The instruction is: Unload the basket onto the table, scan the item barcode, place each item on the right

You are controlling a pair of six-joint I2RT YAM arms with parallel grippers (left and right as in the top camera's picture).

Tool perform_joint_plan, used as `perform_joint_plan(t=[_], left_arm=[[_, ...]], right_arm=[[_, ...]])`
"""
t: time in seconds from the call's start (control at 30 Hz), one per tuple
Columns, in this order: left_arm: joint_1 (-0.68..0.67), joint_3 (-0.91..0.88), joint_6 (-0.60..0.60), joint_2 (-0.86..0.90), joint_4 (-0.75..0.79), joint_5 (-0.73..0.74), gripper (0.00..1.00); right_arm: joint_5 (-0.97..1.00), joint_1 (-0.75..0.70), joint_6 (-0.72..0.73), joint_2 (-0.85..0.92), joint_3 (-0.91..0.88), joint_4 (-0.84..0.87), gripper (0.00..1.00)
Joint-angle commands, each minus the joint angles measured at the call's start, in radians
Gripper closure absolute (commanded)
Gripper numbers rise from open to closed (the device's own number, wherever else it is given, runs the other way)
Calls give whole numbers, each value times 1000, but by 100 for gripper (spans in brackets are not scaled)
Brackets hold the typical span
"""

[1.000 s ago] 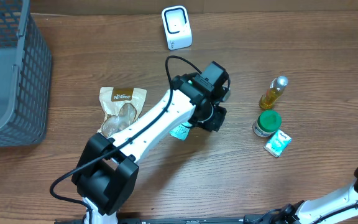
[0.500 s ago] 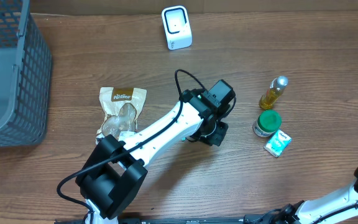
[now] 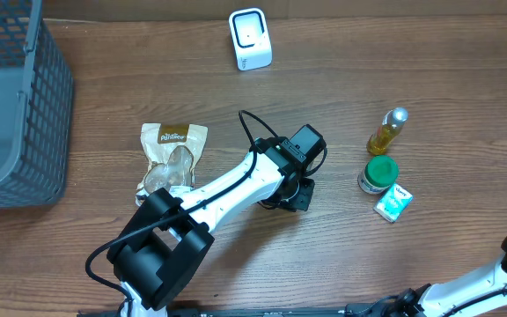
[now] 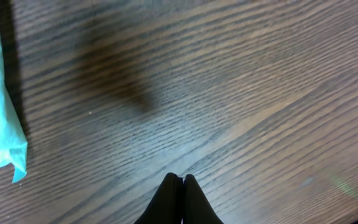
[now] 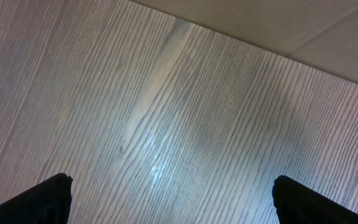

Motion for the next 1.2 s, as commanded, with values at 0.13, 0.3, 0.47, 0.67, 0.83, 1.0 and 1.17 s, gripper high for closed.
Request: perform_joint_plan(t=[0.13,0.3,0.47,0.67,0.83,1.0,1.17], left_arm=[[-4,-11,-77,4,-32,-54,96],[-2,-11,-103,5,-65,-156,95],[-2,-11,-103,13,-53,-187,95],[5,-11,-102,72,-54,-189,96],[39,-10,-98,83,-57,-221,95],[108,-10,-98,84,-60,-381,95],[185,-10,-72,84,-51,-523,95]], right_arm=[[7,-1,0,-14,10,3,0],[7,-1,0,-14,10,3,0],[7,-1,0,-14,10,3,0],[7,-1,0,-14,10,3,0],[7,-1,0,-14,10,3,0],[7,-1,0,-14,10,3,0],[7,-1,0,-14,10,3,0]])
